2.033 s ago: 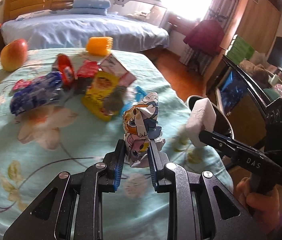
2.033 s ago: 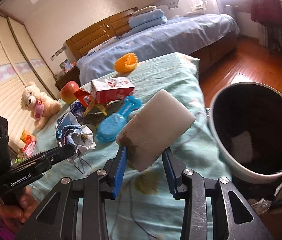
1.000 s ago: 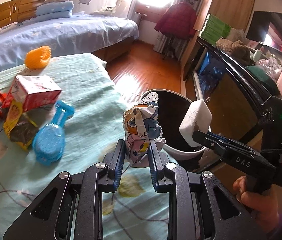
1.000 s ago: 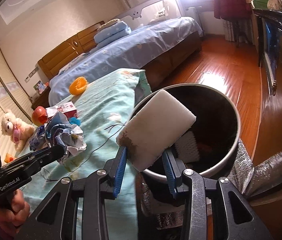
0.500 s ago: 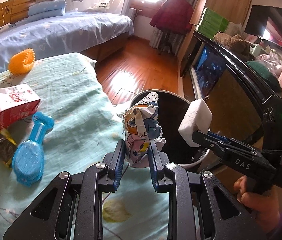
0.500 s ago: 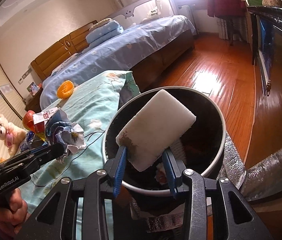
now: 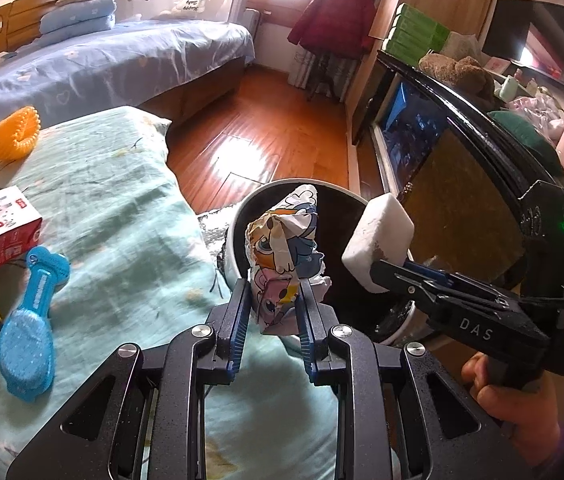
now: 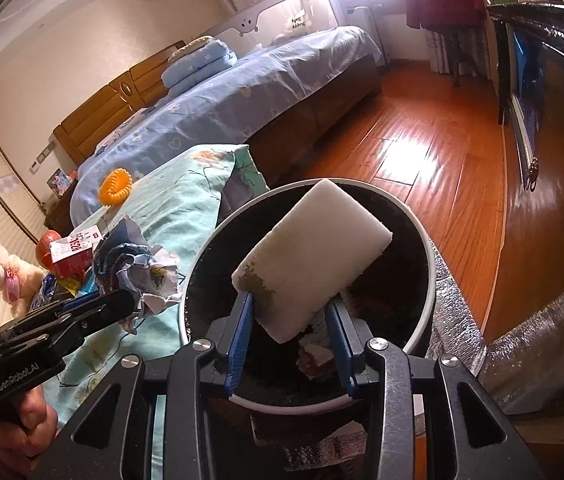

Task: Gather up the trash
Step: 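Open both tools to drop the wrapper and sponge brush into the bin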

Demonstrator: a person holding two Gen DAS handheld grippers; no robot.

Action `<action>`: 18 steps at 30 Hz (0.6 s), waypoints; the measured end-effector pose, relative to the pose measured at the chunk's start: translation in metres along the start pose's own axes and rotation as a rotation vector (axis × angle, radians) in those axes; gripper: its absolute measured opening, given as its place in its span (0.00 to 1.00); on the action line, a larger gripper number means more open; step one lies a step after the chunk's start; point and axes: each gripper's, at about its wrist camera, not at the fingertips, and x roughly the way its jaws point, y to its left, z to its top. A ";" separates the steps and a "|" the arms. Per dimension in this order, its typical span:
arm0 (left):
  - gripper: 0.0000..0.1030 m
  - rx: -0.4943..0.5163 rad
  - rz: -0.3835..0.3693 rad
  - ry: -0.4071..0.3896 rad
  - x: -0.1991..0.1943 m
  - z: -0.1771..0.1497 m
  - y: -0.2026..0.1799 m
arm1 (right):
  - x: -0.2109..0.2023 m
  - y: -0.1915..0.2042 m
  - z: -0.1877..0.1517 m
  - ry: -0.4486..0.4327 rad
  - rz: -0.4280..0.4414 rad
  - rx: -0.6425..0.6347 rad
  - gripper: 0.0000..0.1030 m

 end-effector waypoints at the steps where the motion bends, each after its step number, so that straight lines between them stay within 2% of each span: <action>1: 0.21 0.002 0.001 0.002 0.001 0.001 -0.001 | 0.001 -0.001 0.000 0.004 0.001 0.002 0.37; 10: 0.21 0.021 0.002 0.016 0.010 0.004 -0.007 | 0.002 -0.008 0.002 0.013 -0.002 0.011 0.40; 13: 0.29 0.030 0.011 0.017 0.012 0.005 -0.010 | 0.003 -0.010 0.005 0.014 0.000 0.020 0.42; 15: 0.40 0.025 0.013 0.018 0.012 0.005 -0.009 | 0.003 -0.012 0.006 0.017 0.000 0.030 0.45; 18: 0.48 0.013 0.015 0.010 0.007 0.003 -0.005 | 0.002 -0.013 0.008 0.014 -0.004 0.043 0.51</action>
